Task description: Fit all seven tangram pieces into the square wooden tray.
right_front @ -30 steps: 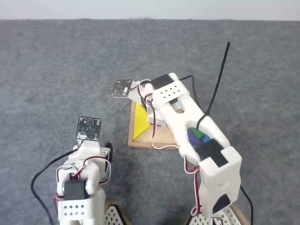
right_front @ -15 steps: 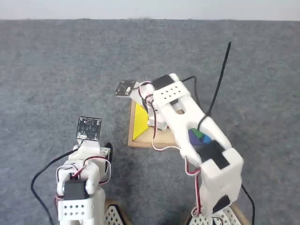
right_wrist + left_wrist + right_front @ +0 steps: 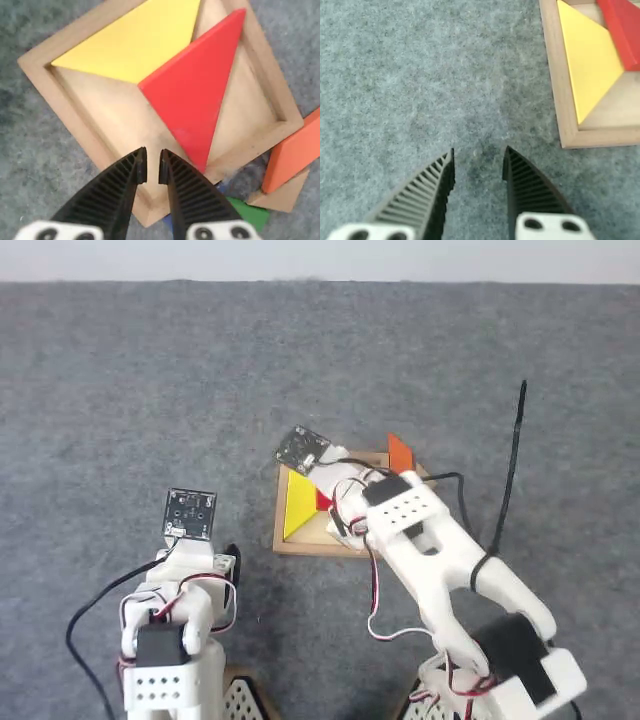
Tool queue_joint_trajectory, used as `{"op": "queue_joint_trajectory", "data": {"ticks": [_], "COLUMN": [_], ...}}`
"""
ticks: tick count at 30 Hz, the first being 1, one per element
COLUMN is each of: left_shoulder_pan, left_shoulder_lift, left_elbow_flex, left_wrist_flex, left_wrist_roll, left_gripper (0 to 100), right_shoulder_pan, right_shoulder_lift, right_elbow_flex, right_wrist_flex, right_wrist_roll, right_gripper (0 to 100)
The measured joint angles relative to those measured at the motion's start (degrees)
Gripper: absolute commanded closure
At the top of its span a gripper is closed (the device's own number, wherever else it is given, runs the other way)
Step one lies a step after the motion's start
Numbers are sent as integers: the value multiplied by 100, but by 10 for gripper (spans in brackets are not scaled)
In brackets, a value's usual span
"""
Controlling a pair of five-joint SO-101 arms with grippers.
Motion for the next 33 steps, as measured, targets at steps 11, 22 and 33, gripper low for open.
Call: {"op": "queue_joint_trajectory", "data": {"ticks": [11, 22, 33], "left_shoulder_pan": [0, 0, 0], "left_shoulder_lift": [0, 0, 0], "left_elbow_flex": [0, 0, 0], "left_wrist_flex": [0, 0, 0], "left_wrist_roll": [0, 0, 0], "left_gripper": [847, 847, 847], "right_shoulder_pan": [396, 721, 774], "right_shoulder_lift": [413, 1116, 853], "right_elbow_flex": [35, -571, -765], "right_wrist_flex": [-598, -624, -624], "right_wrist_roll": [0, 0, -105], "right_gripper": [933, 934, 933]}}
